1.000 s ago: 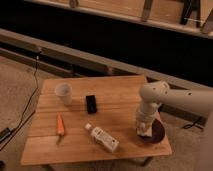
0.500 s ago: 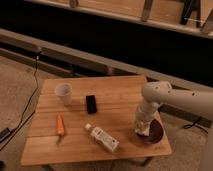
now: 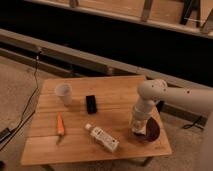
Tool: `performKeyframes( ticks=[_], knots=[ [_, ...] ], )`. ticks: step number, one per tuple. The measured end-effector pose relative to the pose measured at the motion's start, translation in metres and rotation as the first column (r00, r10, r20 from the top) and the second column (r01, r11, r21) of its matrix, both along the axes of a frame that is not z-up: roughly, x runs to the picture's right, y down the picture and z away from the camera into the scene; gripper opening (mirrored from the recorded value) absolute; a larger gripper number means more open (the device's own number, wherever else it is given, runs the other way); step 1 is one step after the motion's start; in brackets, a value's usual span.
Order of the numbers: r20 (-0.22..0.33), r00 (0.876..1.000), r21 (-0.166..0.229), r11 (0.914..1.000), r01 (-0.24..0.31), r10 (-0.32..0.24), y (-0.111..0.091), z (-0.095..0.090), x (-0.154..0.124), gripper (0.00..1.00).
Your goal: Wipe the white sponge on the table
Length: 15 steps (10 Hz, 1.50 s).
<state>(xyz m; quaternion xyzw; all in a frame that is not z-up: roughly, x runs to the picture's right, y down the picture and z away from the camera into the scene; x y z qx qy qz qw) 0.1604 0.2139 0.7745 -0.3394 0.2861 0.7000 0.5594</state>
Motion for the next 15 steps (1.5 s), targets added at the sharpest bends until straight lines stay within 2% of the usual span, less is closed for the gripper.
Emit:
performKeyframes(
  ticks=[3, 7, 8, 15],
  knots=[
    [0.014, 1.000, -0.008, 0.9999, -0.009, 0.009, -0.0003, 0.0032, -0.0030, 0.33],
    [0.036, 0.998, 0.009, 0.9991, -0.042, 0.042, -0.0067, 0.0057, -0.0067, 0.73],
    [0.040, 0.998, 0.011, 0.9989, -0.046, 0.046, -0.0075, 0.0056, -0.0067, 0.78],
    [0.057, 0.997, 0.012, 0.9981, -0.060, 0.059, -0.0078, 0.0067, -0.0057, 0.80]
  ],
)
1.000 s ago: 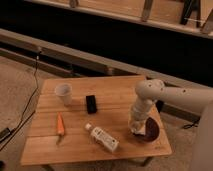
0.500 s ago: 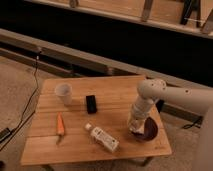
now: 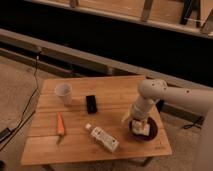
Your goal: Wipe the white sponge on the table
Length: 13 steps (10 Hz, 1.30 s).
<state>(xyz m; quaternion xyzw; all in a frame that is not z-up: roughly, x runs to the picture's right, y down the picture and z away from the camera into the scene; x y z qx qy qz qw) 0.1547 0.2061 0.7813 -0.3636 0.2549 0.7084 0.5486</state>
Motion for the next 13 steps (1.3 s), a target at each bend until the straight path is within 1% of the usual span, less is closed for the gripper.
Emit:
performKeyframes(
  ticks=[3, 5, 8, 11, 12, 13],
  knots=[
    [-0.002, 1.000, 0.009, 0.9999, -0.009, 0.009, -0.003, -0.001, 0.003, 0.80],
    [-0.015, 1.000, 0.035, 0.9991, -0.024, 0.024, -0.011, -0.003, 0.010, 0.80],
    [-0.065, 0.996, 0.054, 0.9972, -0.052, 0.056, -0.014, -0.010, 0.030, 0.80],
    [-0.101, 0.992, 0.051, 0.9965, -0.066, 0.071, -0.008, -0.017, 0.042, 0.80],
    [-0.106, 0.992, 0.050, 0.9970, -0.060, 0.065, -0.007, -0.018, 0.045, 0.80],
    [-0.109, 0.993, 0.039, 0.9987, -0.033, 0.037, -0.004, -0.020, 0.047, 0.80]
  ],
)
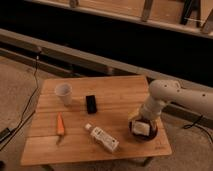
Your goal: Wipe the white sponge on the table
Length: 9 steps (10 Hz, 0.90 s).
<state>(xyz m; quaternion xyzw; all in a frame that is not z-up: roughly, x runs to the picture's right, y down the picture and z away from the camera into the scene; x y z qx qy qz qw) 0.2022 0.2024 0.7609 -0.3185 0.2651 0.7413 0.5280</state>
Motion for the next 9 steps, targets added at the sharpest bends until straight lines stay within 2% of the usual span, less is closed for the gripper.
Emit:
performKeyframes(
  ticks=[1, 2, 4, 6, 9],
  knots=[
    [0.035, 0.996, -0.018, 0.9966, 0.081, -0.080, 0.001, -0.004, -0.003, 0.80],
    [0.062, 0.989, -0.027, 0.9907, 0.133, -0.131, 0.000, -0.006, -0.008, 0.80],
    [0.092, 0.976, -0.044, 0.9787, 0.201, -0.196, -0.001, -0.006, -0.014, 0.80],
    [0.096, 0.973, -0.046, 0.9760, 0.213, -0.208, -0.005, -0.003, -0.018, 0.80],
    [0.045, 0.988, -0.034, 0.9886, 0.147, -0.145, -0.010, 0.002, -0.016, 0.80]
  ],
)
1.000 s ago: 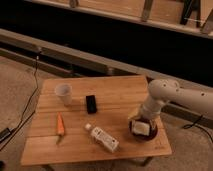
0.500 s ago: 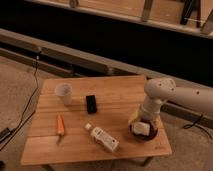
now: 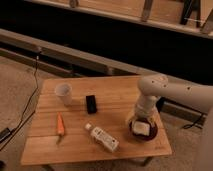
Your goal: Wipe the white sponge on the table
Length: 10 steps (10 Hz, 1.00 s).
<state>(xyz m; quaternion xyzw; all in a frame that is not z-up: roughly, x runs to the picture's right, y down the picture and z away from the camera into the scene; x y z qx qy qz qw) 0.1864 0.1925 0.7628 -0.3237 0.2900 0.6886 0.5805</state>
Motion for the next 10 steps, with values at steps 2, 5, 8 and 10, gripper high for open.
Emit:
performKeyframes(
  ticks=[2, 5, 8, 10],
  knots=[
    [-0.038, 0.998, 0.020, 0.9988, -0.045, 0.046, -0.001, 0.001, 0.006, 0.80],
    [-0.065, 0.995, 0.015, 0.9971, -0.075, 0.076, 0.010, 0.001, 0.011, 0.80],
    [-0.079, 0.993, 0.000, 0.9960, -0.089, 0.089, 0.020, 0.002, 0.014, 0.66],
    [-0.079, 0.993, -0.001, 0.9959, -0.091, 0.091, 0.021, 0.003, 0.013, 0.58]
  ],
)
